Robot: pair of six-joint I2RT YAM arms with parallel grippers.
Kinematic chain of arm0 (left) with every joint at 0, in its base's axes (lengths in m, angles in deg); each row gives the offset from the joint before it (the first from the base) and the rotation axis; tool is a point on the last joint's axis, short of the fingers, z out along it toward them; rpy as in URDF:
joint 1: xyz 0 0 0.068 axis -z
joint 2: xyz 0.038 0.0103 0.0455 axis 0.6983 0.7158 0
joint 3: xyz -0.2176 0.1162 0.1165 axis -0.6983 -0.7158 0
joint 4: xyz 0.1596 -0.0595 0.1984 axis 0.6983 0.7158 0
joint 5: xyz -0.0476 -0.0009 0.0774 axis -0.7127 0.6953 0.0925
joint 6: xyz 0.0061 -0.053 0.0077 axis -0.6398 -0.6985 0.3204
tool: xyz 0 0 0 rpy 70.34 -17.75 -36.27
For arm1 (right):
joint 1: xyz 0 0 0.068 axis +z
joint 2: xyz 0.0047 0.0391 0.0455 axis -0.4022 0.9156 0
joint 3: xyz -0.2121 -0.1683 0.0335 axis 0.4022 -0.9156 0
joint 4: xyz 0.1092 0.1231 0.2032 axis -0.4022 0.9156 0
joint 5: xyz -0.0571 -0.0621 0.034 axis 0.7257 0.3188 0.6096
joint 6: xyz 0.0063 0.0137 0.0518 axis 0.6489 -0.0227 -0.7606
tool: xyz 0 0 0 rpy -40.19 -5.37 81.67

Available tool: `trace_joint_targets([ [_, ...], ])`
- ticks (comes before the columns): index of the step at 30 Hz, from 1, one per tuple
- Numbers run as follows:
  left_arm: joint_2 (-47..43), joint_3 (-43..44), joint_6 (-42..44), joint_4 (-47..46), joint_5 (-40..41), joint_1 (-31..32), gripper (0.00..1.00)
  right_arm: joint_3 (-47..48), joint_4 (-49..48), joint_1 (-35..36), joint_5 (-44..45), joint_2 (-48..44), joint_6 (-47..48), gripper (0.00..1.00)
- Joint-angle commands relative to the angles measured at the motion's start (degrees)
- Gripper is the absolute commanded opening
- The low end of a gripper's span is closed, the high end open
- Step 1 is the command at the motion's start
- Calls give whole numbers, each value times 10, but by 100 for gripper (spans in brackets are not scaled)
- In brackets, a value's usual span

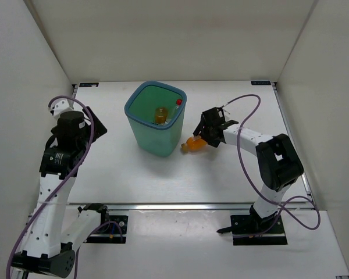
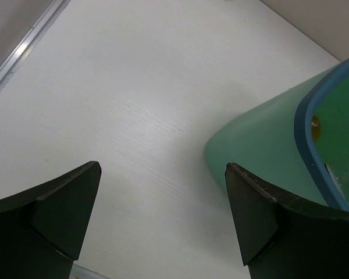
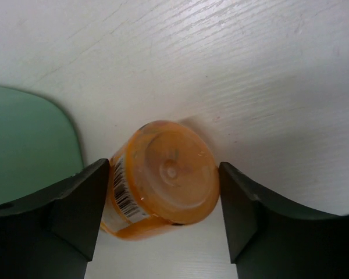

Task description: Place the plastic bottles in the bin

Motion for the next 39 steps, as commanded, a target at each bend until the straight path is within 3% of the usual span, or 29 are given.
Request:
trace_joint_targets([
  [1,-5,9,-2,10,29,6,99,12,-27,4,23,-3,-18,59],
  [4,-8,1,-5,7,21,5,98,6,-28,2,43,-32,-20,35],
  [10,-19,-20,-7,-3,7,6,98,-8,-36,-6,59,-126,14,16],
  [11,-18,-24,-6,-5,5,4,98,-6,-35,-13,53,-137,19,7],
  [16,-19,-39,-6,-19,-4,5,99,25,-7,-50,63,-239,91,6],
  [20,-13,-52,-4,-26,-13,3,99,120,5,-67,71,-269,174,6],
  [29,-10,-92,-5,-38,-31,-6,99,274,-95,57,-8,-176,260,10],
  [33,-11,-97,-10,-35,-39,-6,99,296,-124,117,-33,-107,285,26],
  [34,-10,-95,-7,-29,-36,-7,98,319,-121,126,-29,-85,284,39],
  [35,-7,-94,-2,-25,-38,-7,98,337,-116,133,-32,-65,288,45],
  [38,-8,-85,-1,-4,-20,-6,99,391,-77,148,-18,-27,299,91],
  [39,-9,-86,-1,1,-14,-4,98,399,-68,153,-1,-28,307,99],
])
